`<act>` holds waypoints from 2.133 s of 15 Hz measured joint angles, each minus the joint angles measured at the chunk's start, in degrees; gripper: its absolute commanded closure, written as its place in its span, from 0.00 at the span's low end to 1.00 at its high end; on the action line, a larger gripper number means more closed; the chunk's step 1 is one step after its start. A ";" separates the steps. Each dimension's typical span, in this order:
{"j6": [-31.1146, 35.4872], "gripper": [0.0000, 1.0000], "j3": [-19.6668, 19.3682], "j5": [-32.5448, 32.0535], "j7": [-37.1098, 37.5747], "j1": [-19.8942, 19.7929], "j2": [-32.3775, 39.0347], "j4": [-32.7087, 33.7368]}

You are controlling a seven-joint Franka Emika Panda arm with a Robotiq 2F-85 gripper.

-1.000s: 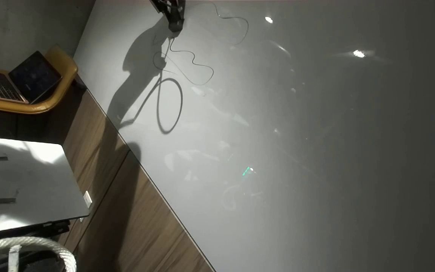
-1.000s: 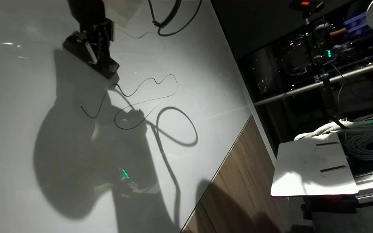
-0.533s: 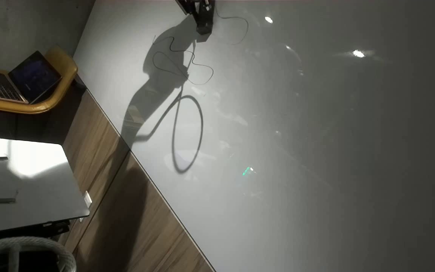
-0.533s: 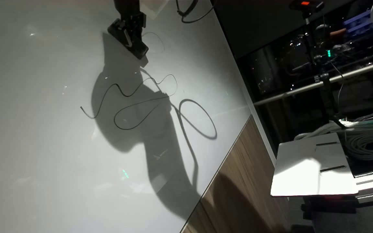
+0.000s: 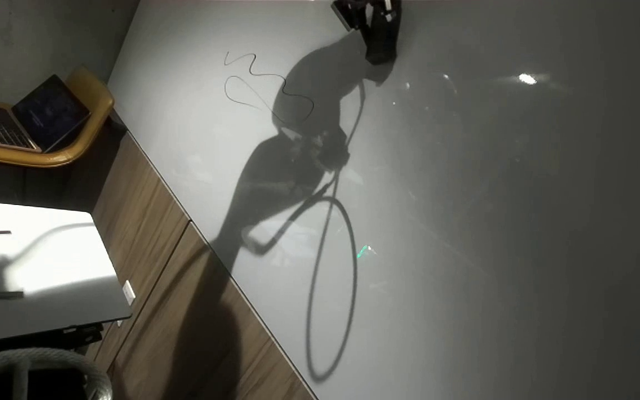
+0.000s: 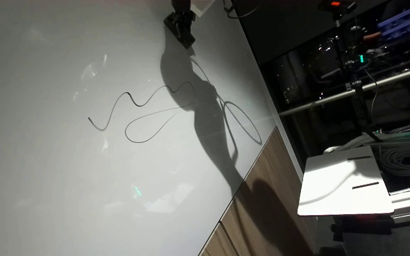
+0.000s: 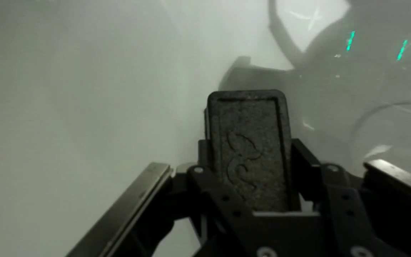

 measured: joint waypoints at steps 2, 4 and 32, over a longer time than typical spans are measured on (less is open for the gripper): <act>3.42 0.71 -2.19 1.67 -1.71 -2.41 0.01 -0.73; 5.77 0.71 -2.82 2.69 -2.01 -3.98 0.07 -1.88; 1.25 0.71 16.45 7.75 6.24 8.77 9.95 2.03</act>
